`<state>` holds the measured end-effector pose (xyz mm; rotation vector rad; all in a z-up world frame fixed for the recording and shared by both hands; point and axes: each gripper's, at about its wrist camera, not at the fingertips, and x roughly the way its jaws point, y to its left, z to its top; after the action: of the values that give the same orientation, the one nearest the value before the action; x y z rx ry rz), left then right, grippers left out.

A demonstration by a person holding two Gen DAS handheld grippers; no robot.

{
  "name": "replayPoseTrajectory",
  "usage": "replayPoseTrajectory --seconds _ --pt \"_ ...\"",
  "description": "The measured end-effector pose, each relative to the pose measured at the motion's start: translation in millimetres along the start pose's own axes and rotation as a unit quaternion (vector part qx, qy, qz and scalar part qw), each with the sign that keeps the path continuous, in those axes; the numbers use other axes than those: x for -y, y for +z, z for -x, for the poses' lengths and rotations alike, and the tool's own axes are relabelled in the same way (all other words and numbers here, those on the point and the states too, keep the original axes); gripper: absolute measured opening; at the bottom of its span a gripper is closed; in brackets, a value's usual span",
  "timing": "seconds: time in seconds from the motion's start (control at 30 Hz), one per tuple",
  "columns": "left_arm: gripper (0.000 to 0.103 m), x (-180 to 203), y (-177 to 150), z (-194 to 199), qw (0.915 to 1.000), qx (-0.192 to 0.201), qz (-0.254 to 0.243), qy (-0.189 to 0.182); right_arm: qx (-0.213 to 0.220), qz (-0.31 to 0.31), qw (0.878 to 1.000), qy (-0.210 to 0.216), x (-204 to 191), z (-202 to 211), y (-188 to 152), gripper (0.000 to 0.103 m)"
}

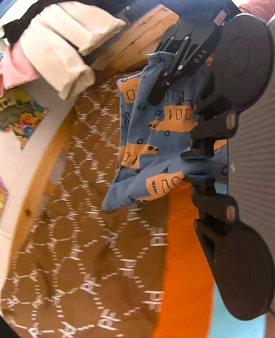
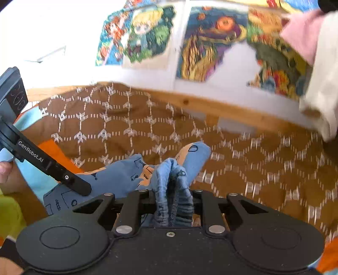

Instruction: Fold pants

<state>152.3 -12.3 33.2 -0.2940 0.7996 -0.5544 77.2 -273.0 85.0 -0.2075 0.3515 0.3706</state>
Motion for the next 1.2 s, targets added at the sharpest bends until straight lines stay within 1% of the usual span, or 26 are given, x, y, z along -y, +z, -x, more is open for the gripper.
replayPoseTrajectory --seconds 0.1,0.17,0.23,0.3,0.37,0.4,0.47,0.5,0.53,0.57,0.6,0.63,0.67,0.7,0.73,0.77,0.8,0.83,0.87,0.9,0.93,1.0,1.07,1.13,1.2 --pt "0.014 0 21 -1 0.9996 0.028 -0.008 0.005 0.02 0.021 1.0 0.002 8 -10 16 0.02" --pt "0.014 0 37 -6 0.9985 0.049 -0.019 0.015 0.028 0.029 0.999 0.001 18 -27 30 0.02" --pt "0.015 -8 52 -14 0.9979 0.062 -0.011 0.015 0.035 0.022 0.999 0.001 30 -46 41 0.02" --pt "0.015 -15 63 -27 0.9974 0.066 -0.005 0.028 0.038 0.015 0.999 -0.001 41 -66 47 0.021" --pt "0.015 -29 67 -43 0.9976 0.056 0.01 0.041 0.022 -0.006 1.0 -0.004 53 -92 47 0.024" --pt "0.015 -36 67 -51 0.9976 0.047 0.019 0.047 0.01 -0.026 1.0 0.0 60 -105 44 0.025" --pt "0.016 -48 64 -67 0.9969 0.029 0.032 0.066 -0.028 -0.078 0.996 0.017 75 -137 30 0.031" --pt "0.016 -54 61 -74 0.9961 0.016 0.035 0.079 -0.049 -0.085 0.995 0.02 79 -150 22 0.031" --pt "0.018 -57 58 -77 0.9955 0.01 0.039 0.086 -0.07 -0.079 0.994 0.015 80 -162 14 0.035" --pt "0.023 -60 54 -78 0.9952 0.01 0.044 0.086 -0.08 -0.071 0.994 0.008 82 -170 6 0.045" --pt "0.026 -61 52 -77 0.9949 0.013 0.047 0.088 -0.07 -0.075 0.995 0.008 85 -170 2 0.05" --pt "0.032 -63 49 -76 0.9946 0.015 0.046 0.091 -0.061 -0.089 0.994 0.007 90 -169 1 0.062" --pt "0.039 -63 49 -75 0.9942 0.017 0.043 0.097 -0.057 -0.105 0.993 0.002 95 -167 0 0.07" --pt "0.042 -62 49 -74 0.9937 0.017 0.039 0.103 -0.052 -0.119 0.991 -0.003 100 -165 1 0.071" --pt "0.049 -60 51 -72 0.993 0.019 0.035 0.111 -0.046 -0.129 0.991 -0.004 103 -162 1 0.072" --pt "0.056 -58 52 -71 0.9924 0.022 0.03 0.117 -0.043 -0.133 0.99 -0.006 105 -159 2 0.075" --pt "0.06 -56 53 -69 0.9918 0.024 0.026 0.122 -0.04 -0.134 0.99 -0.008 104 -156 3 0.077" --pt "0.068 -53 54 -66 0.991 0.031 0.021 0.128 -0.033 -0.133 0.991 -0.011 103 -151 5 0.082" --pt "0.073 -51 55 -61 0.9902 0.038 0.016 0.134 -0.026 -0.132 0.991 -0.013 101 -147 7 0.086" --pt "0.083 -48 56 -57 0.989 0.045 0.012 0.14 -0.017 -0.131 0.991 -0.015 99 -142 9 0.088" --pt "0.09 -44 58 -53 0.9875 0.053 0.009 0.148 -0.009 -0.13 0.991 -0.019 95 -137 12 0.09" --pt "0.096 -36 61 -43 0.9848 0.068 0.0 0.16 0.009 -0.128 0.992 -0.022 89 -126 20 0.093" --pt "0.103 -28 65 -33 0.982 0.078 -0.008 0.172 0.028 -0.12 0.992 -0.02 82 -114 28 0.1" --pt "0.103 -19 68 -23 0.9778 0.093 -0.016 0.187 0.049 -0.11 0.992 -0.024 74 -101 37 0.102" --pt "0.103 -11 70 -13 0.974 0.108 -0.023 0.198 0.059 -0.107 0.992 -0.021 67 -90 46 0.102"
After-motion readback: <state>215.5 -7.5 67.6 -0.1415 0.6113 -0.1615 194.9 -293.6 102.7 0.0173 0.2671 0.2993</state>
